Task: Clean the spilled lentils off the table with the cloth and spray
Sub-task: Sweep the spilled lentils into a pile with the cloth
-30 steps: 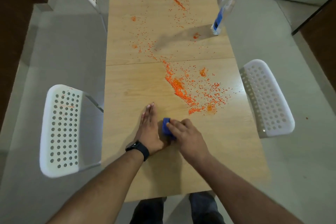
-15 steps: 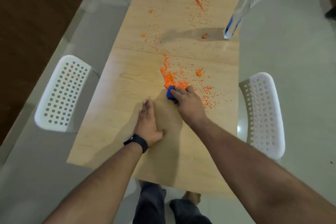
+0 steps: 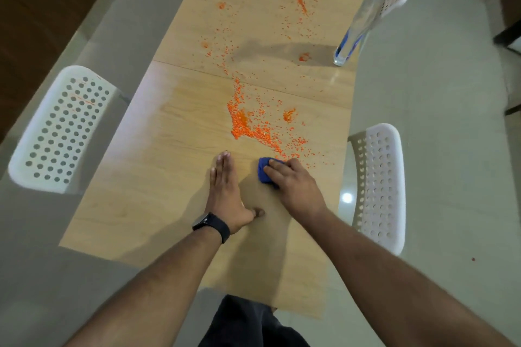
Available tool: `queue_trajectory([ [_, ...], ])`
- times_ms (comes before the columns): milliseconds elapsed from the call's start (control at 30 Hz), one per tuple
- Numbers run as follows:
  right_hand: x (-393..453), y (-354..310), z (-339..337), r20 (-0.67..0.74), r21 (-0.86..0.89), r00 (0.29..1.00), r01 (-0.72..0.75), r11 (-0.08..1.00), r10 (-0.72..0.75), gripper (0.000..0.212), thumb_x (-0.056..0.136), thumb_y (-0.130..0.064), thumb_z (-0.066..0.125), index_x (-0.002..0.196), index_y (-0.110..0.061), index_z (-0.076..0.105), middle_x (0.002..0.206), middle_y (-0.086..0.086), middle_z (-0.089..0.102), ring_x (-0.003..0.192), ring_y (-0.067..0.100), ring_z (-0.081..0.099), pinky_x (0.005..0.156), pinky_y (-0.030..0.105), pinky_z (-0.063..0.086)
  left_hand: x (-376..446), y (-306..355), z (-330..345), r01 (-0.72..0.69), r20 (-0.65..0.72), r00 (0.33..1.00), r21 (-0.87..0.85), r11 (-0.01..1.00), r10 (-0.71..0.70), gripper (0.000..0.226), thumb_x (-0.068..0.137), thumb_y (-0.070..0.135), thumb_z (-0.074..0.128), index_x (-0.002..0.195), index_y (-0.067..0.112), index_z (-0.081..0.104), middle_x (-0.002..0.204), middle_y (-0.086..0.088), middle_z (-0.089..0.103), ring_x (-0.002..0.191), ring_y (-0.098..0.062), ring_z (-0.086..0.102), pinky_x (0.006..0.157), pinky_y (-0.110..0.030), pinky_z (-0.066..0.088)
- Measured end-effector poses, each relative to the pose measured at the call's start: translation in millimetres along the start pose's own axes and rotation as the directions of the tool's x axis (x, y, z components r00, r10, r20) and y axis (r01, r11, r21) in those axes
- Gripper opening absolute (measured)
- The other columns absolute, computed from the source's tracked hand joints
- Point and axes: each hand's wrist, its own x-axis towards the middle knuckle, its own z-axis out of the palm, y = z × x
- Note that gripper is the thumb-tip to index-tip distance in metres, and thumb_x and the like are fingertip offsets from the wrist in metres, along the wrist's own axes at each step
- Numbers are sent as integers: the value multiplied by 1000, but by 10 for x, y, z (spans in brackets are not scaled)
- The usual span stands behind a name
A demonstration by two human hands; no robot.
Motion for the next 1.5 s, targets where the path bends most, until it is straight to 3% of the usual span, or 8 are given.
queue_trajectory([
  [133,240,82,-160,27,-34,1000,-2,999,3,58,93,-20,28,136,-14,67,139,7,66,101,34,54,78,47,57,33,132,81,19,-21,1000,-40,999,-20,158,62,51,92,161,9,-23,172,-3,-21,157,-18,-22,128,-35,-13],
  [400,-642,393,-193,97,-36,972,216,976,-212,51,92,-16,40,134,-13,69,137,6,68,102,31,58,81,44,58,12,489,294,12,-30,999,-25,1000,-13,145,70,46,83,160,10,-26,171,-6,-23,158,-21,-23,130,-42,-6],
  [567,-163,991,-246,93,-16,938,338,941,-335,44,99,-21,44,134,-13,69,139,7,67,102,34,59,83,45,57,-4,743,480,159,-91,983,-23,987,-161,155,68,61,86,158,10,-29,169,-2,-27,157,-19,-25,128,-36,-12],
  [767,290,1096,-482,98,-2,894,439,899,-437,55,95,-23,34,138,-11,66,139,10,66,100,35,55,82,45,55,-112,1148,730,340,-179,914,-144,929,-363,136,77,36,83,162,8,-20,173,-5,-17,159,-20,-16,127,-30,-11],
  [967,-553,1534,-604,145,54,791,594,803,-595,55,90,-15,37,137,-12,66,140,9,65,101,33,57,79,42,56,-208,1639,1004,409,-164,873,-269,872,-460,136,72,20,85,163,9,-16,173,-4,-15,159,-18,-15,130,-37,-6],
  [1200,-111,2073,-553,143,28,740,660,750,-657,55,85,-3,43,131,-10,71,137,8,68,99,35,59,82,41,56,-75,1805,1129,450,-233,820,-304,840,-523,137,73,26,85,163,10,-17,173,-6,-13,159,-18,-15,130,-38,-4],
  [1333,475,1991,-615,125,5,772,627,779,-623,39,95,-12,56,130,-12,71,136,9,69,96,37,58,76,46,58,12,1788,1103,452,-248,816,-290,844,-522,140,72,37,85,163,9,-17,173,-6,-13,159,-19,-15,129,-36,-8],
  [1500,509,1877,-714,147,-7,769,630,776,-623,50,94,-19,41,136,-13,68,140,8,66,101,34,57,78,44,57,115,1801,1034,473,-249,802,-291,832,-543,144,72,50,86,162,9,-18,173,-6,-12,159,-19,-15,128,-36,-9],
])
